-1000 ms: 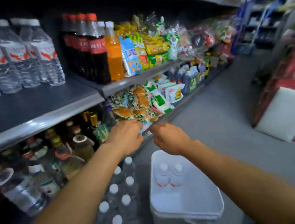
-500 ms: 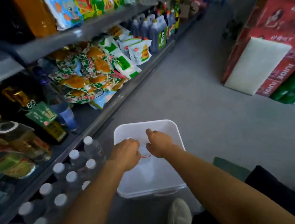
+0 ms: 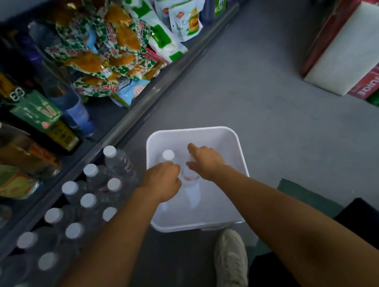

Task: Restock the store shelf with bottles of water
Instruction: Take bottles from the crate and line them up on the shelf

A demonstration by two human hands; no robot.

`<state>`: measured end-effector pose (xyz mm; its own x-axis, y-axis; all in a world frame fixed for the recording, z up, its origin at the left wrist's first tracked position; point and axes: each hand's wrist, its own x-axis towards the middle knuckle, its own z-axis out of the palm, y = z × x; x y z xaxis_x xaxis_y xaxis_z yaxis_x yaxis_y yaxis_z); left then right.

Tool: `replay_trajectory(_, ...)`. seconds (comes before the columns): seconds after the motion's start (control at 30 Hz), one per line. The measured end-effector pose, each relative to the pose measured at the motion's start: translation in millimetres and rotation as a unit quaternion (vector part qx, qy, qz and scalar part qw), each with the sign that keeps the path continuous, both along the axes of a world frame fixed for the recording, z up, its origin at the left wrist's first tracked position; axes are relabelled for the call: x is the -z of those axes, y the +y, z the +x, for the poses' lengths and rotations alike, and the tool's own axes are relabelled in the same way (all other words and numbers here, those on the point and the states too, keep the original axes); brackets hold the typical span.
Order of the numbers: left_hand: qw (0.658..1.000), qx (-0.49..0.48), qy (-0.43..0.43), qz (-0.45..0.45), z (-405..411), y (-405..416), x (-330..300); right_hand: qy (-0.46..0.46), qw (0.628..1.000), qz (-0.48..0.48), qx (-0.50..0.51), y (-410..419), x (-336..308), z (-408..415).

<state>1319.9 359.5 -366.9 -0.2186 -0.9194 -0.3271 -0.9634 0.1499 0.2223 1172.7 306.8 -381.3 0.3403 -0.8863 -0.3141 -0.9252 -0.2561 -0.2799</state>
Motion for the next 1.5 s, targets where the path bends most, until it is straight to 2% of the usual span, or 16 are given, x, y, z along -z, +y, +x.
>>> replay_trajectory(0.2,0.999,-0.011,0.011,-0.044,16,11,-48,-0.022,0.998,-0.053,0.020,15,-67,-5)
replay_trajectory(0.4,0.988,0.002,-0.003,-0.157,43,27,-131,-0.047,0.985,-0.163,-0.019,34,-171,11)
replay_trajectory(0.63,0.953,-0.033,-0.036,-0.300,107,55,-246,-0.107,0.944,-0.303,-0.080,58,-305,75)
replay_trajectory(0.83,0.924,-0.092,-0.091,-0.360,184,87,-321,-0.194,0.889,-0.389,-0.142,65,-386,154)
replay_trajectory(0.97,0.908,-0.135,-0.113,-0.380,238,100,-355,-0.239,0.844,-0.441,-0.190,62,-423,210)
replay_trajectory(1.1,0.890,-0.178,-0.121,-0.402,286,107,-373,-0.275,0.818,-0.449,-0.232,56,-447,264)
replay_trajectory(1.3,0.880,-0.228,-0.151,-0.389,347,97,-371,-0.268,0.816,-0.422,-0.290,18,-456,349)
replay_trajectory(1.5,0.885,-0.244,-0.154,-0.365,398,73,-350,-0.215,0.837,-0.407,-0.297,-37,-456,427)
